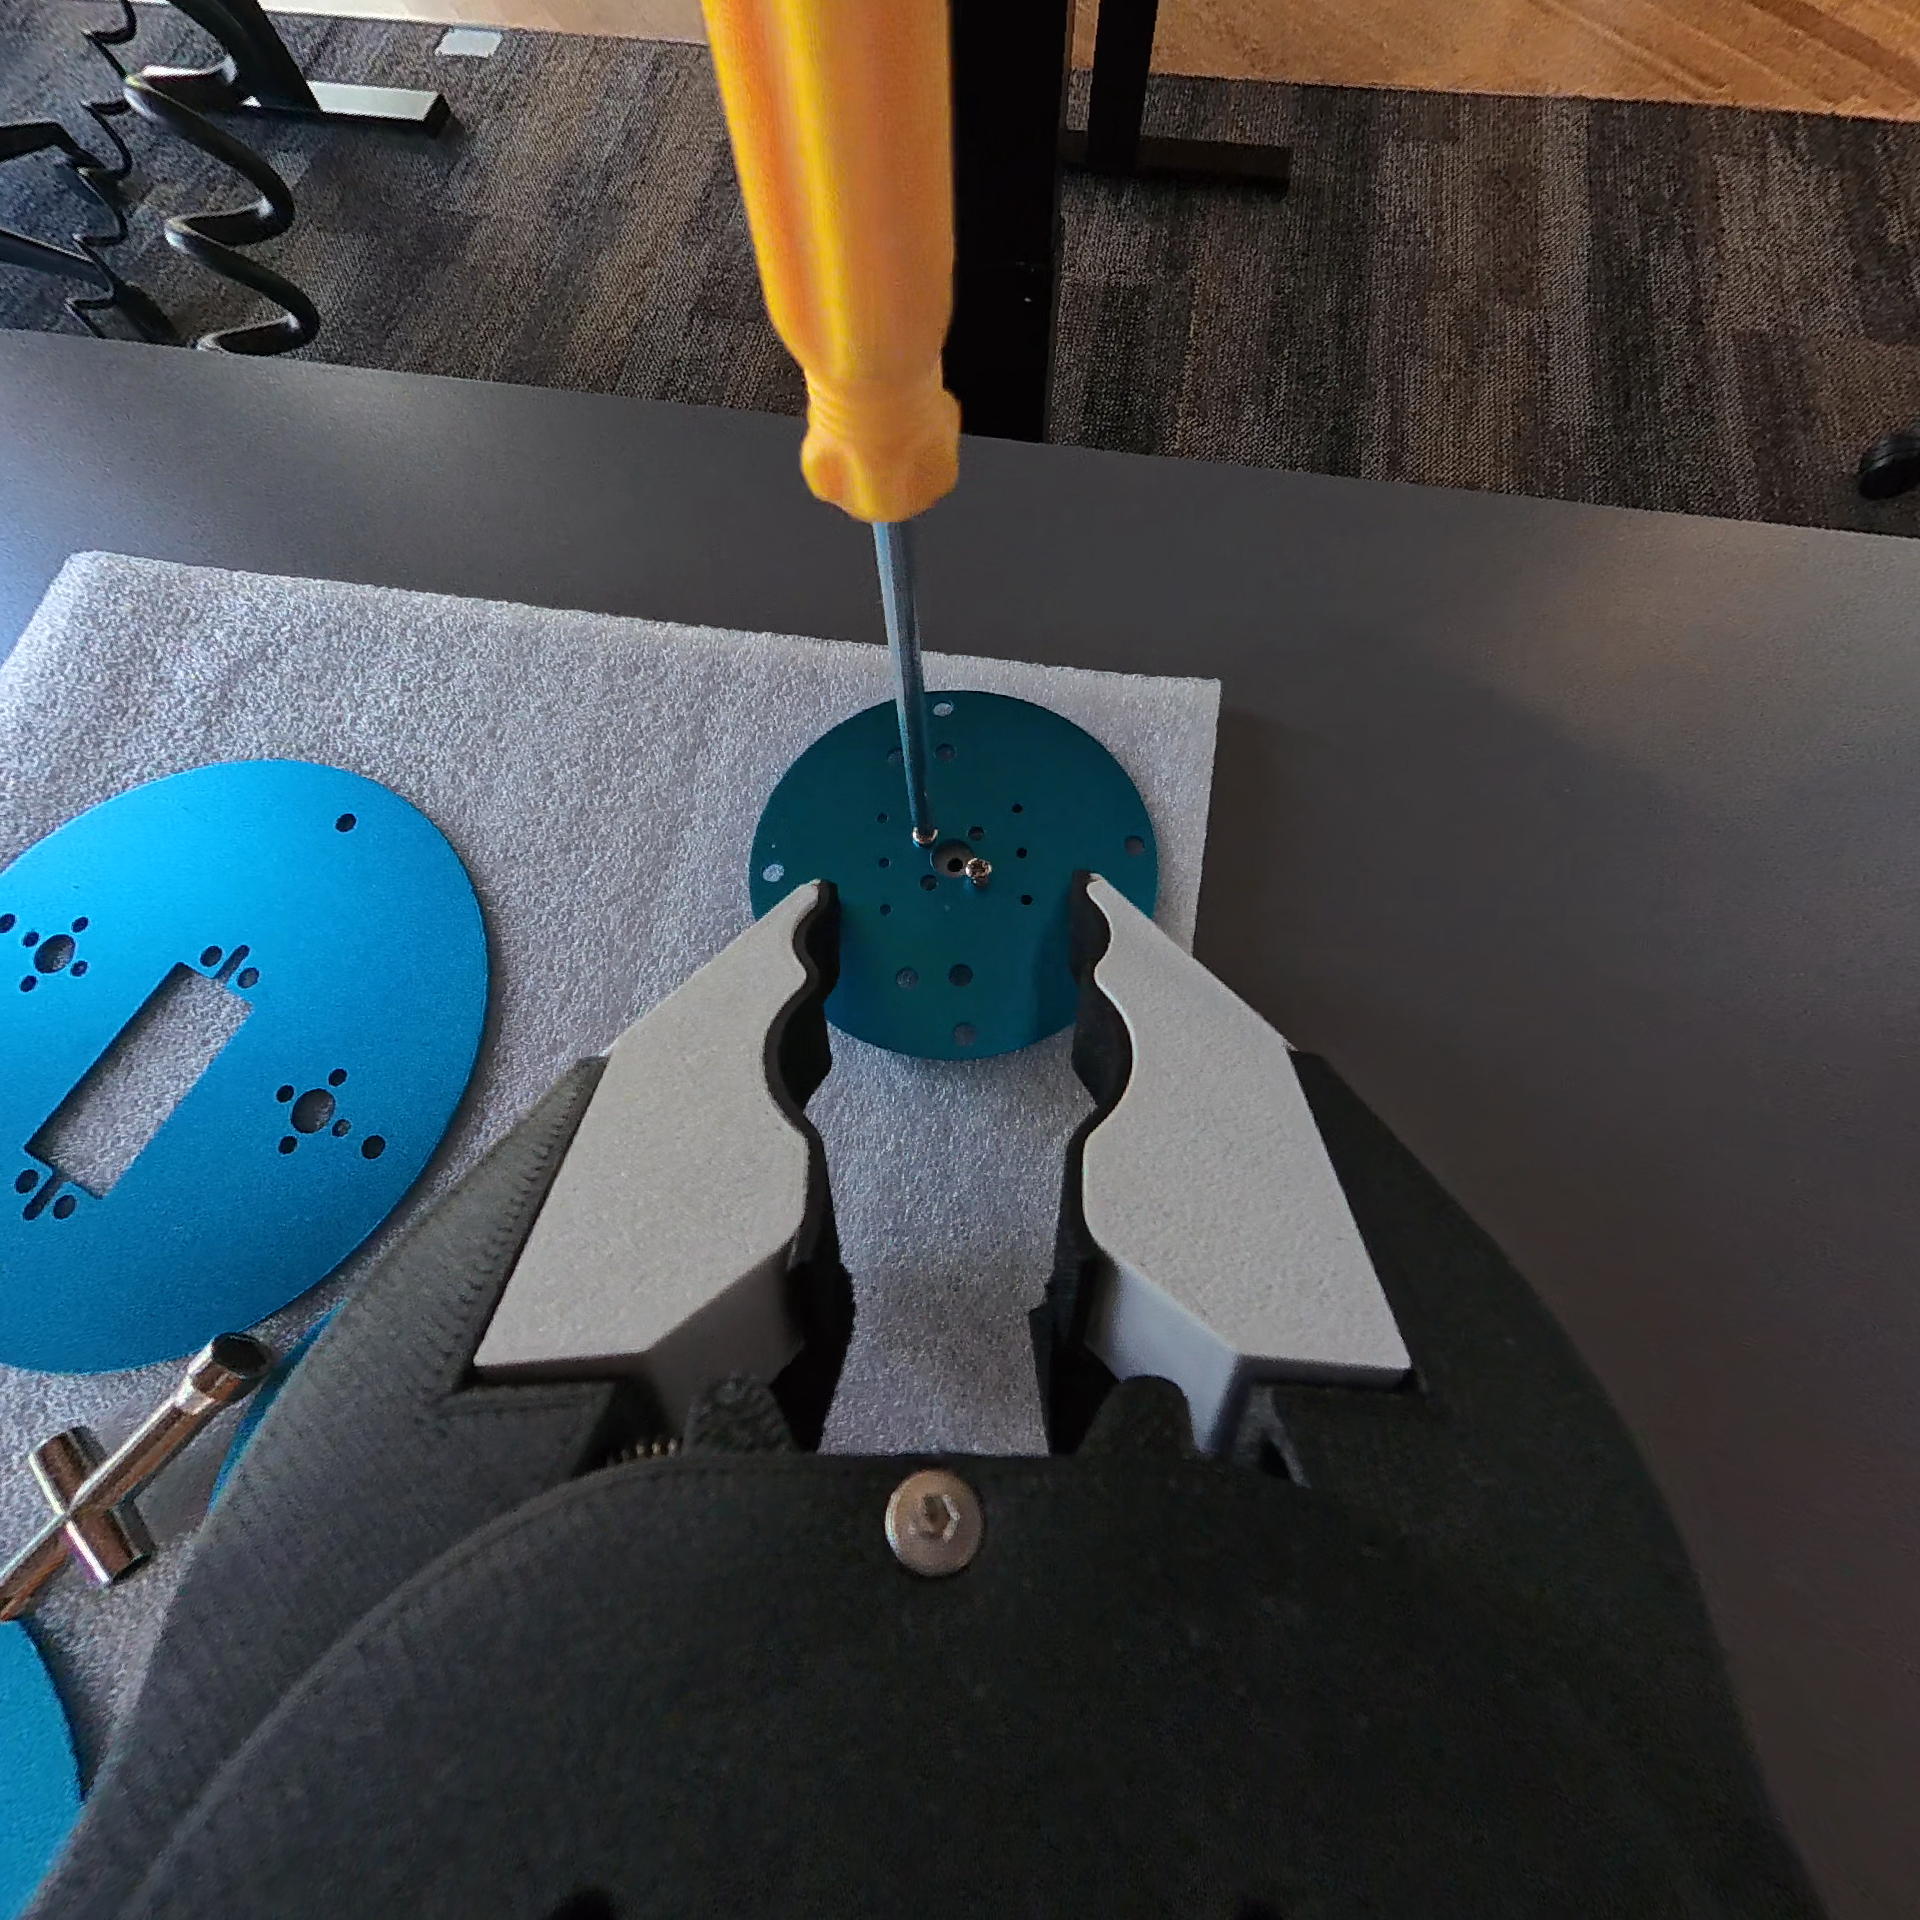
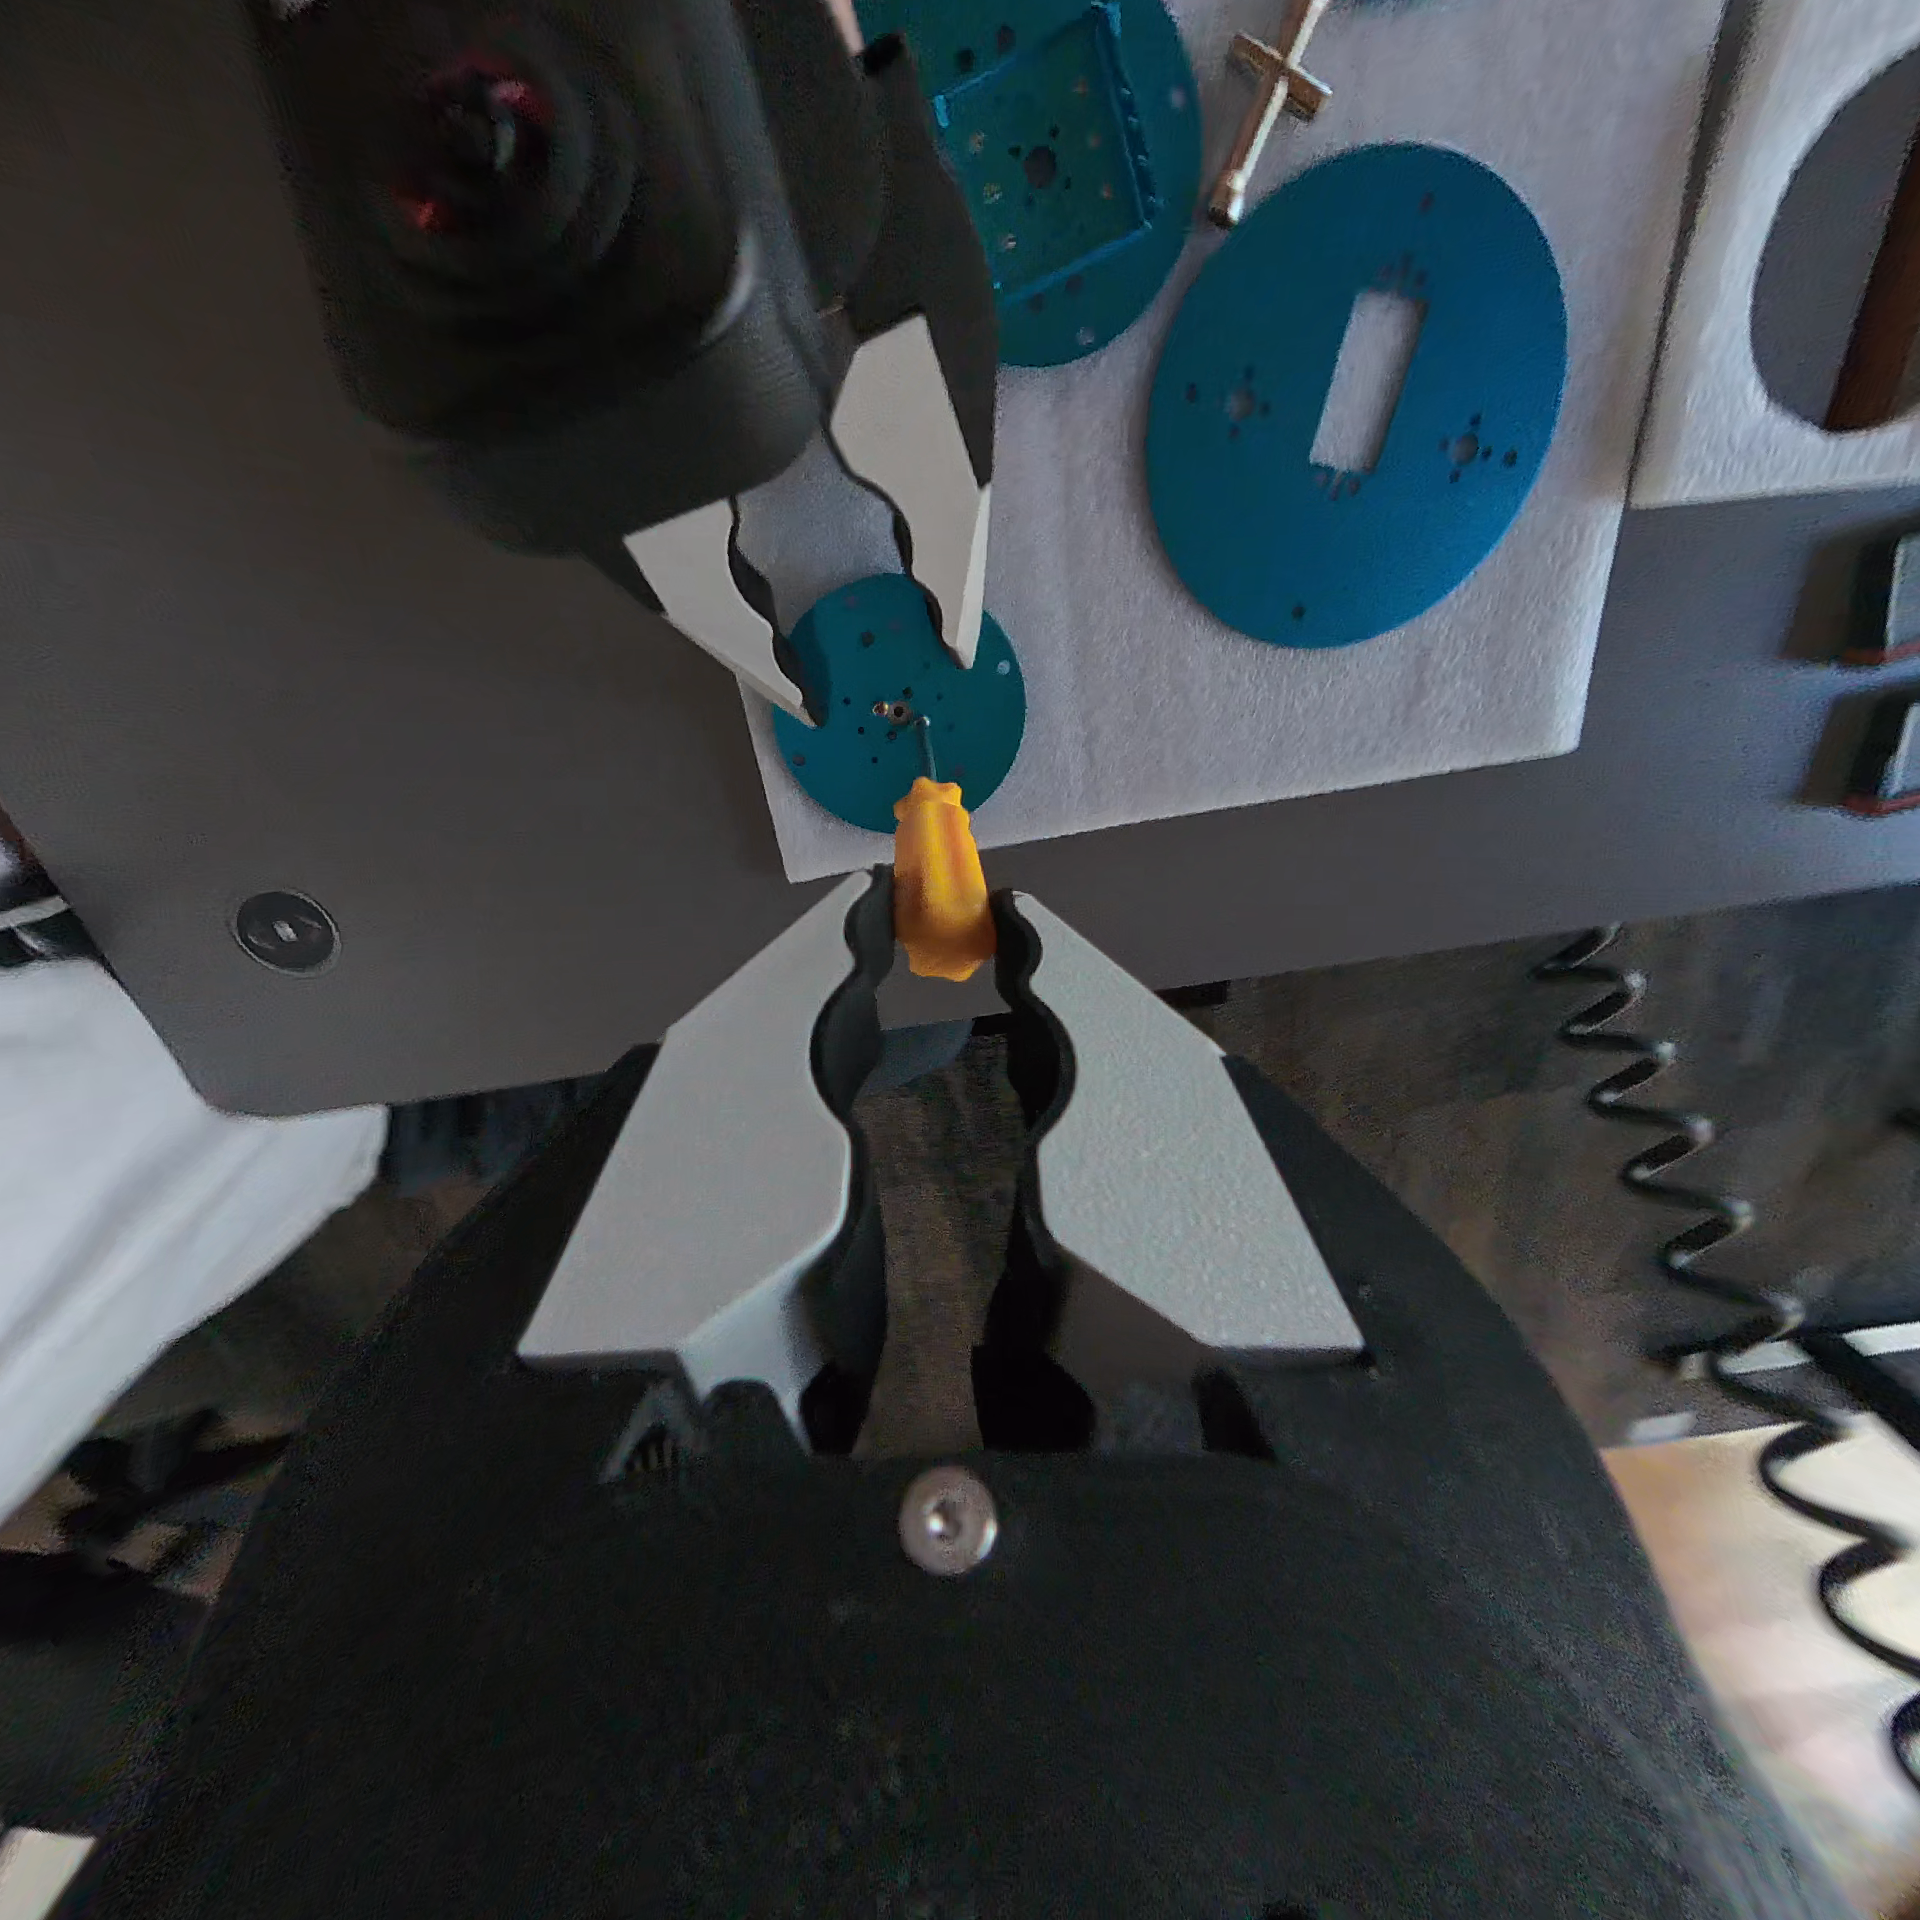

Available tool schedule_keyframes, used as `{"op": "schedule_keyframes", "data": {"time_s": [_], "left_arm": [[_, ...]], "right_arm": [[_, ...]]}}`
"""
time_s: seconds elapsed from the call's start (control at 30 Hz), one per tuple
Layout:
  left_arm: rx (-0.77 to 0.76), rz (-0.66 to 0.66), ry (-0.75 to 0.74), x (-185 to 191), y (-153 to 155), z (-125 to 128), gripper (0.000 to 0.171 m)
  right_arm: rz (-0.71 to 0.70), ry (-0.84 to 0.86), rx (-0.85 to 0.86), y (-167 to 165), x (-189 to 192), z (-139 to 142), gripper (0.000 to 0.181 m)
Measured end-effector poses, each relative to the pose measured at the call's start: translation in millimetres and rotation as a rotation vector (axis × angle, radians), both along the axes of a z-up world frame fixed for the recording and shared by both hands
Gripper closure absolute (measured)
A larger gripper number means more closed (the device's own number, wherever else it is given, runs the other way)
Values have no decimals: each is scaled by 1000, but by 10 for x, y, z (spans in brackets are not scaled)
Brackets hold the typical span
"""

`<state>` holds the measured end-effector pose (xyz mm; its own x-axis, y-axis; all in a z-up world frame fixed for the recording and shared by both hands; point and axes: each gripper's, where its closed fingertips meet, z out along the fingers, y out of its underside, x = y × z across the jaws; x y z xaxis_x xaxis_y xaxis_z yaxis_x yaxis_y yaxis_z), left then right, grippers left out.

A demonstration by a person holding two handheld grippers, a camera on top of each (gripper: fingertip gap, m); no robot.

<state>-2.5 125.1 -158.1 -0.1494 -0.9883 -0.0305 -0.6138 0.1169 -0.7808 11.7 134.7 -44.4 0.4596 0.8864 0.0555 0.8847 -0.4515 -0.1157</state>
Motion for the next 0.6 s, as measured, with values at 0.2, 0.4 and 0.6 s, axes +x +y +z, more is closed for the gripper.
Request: {"op": "schedule_keyframes", "data": {"time_s": [0.2,0.4,0.6], "left_arm": [[-2,1,-2,6,0,4,128],[-48,38,-188,114,40,387,131],[29,51,-331,227,45,677,161]], "right_arm": [[-314,36,-20,31,19,-5,163],[-284,56,1,35,-28,-3,162],[-224,67,7,22,-39,-105,163]]}}
